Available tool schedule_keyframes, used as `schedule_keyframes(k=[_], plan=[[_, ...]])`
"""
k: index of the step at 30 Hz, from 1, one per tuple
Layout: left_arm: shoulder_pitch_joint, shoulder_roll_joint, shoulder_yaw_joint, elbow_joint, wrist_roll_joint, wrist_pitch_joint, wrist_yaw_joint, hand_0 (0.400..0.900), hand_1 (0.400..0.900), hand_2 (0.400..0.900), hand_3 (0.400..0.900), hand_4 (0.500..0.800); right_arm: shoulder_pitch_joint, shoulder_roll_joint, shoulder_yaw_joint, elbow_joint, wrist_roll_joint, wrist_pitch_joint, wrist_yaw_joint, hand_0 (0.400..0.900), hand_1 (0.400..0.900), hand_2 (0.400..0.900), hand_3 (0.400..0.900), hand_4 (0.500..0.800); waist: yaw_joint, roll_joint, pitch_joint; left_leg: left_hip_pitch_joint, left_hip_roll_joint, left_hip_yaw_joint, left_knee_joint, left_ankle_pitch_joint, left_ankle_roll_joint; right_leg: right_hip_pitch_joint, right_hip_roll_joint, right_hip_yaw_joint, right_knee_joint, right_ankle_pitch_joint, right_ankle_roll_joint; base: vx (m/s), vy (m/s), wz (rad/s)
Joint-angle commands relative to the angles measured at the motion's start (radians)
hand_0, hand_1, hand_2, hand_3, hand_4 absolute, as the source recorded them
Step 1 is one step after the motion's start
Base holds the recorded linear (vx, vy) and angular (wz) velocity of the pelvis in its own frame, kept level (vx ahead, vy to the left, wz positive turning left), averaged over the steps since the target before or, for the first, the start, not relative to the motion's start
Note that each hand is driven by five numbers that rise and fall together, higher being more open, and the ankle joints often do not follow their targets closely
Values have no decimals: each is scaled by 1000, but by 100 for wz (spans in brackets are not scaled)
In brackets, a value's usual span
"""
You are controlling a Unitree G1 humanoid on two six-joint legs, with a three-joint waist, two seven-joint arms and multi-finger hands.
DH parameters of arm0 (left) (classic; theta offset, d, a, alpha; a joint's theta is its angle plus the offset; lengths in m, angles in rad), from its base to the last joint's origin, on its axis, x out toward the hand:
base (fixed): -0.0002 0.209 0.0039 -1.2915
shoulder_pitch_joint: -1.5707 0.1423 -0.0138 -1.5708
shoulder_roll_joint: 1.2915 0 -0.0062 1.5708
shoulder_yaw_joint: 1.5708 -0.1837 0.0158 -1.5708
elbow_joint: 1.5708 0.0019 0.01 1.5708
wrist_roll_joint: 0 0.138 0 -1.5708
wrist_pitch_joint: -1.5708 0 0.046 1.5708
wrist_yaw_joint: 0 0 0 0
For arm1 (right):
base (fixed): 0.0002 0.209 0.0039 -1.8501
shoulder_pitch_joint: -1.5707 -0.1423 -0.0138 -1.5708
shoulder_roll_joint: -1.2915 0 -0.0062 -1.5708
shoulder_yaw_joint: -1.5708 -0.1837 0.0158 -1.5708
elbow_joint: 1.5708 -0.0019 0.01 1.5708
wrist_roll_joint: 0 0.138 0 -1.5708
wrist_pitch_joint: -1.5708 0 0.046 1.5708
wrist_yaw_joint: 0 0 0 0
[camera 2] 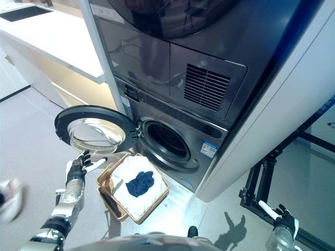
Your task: Put the clothes in the basket into the washing machine.
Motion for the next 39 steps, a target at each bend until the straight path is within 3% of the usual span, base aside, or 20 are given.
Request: schedule_keyframes(k=[1, 9, 22, 30, 32, 39], plan=[[-96, 37, 6, -40, 44, -73, 25, 900, 900, 900, 900, 800, -69, -53, 15, 4, -7, -54, -10, 900, 900, 900, 900, 800, 3, -14, -9, 6, -62, -5, 3, -29, 77, -11, 26, -7, 95, -30, 5, 0, 0, 0], [-84, 27, 5, -57, 34, -74, 19, 900, 900, 900, 900, 800, -70, -56, 20, 11, -10, -50, -10, 900, 900, 900, 900, 800, 5, -11, -8, 10, -61, -4, 3, -39, 79, -6, 27, -6, 97, -38, 6, 13, 0, 1], [-106, 45, -44, -17, 157, -47, 34, 900, 900, 900, 900, 800, -90, -97, 26, -43, -57, -47, -20, 900, 900, 900, 900, 800, -6, -8, 31, -23, -64, 12, 3, -26, 85, -52, 27, 16, 98, -22, 11, -13, 8, -3], [-146, 72, -47, -58, 158, -63, 60, 900, 900, 900, 900, 800, -67, -183, -37, -346, -95, -85, -60, 900, 900, 900, 900, 800, -34, -19, 146, -184, -83, 45, 64, -12, 100, -201, 26, 50, 123, 10, 12, -136, 27, -10], [-184, 80, -63, -54, 155, -67, 73, 900, 900, 900, 900, 800, -80, -213, -50, -440, -99, -102, -76, 900, 900, 900, 900, 800, -46, -32, 199, -266, -91, 55, 106, -10, 108, -277, 29, 61, 151, 20, 9, -199, 23, -14], [-282, 69, -113, 6, 155, -66, 105, 900, 900, 900, 900, 800, -97, -251, -101, -594, -88, -144, -116, 900, 900, 900, 900, 800, -70, -53, 266, -432, -94, 59, 187, -10, 115, -424, 27, 78, 191, 37, 3, -106, 5, -5]])
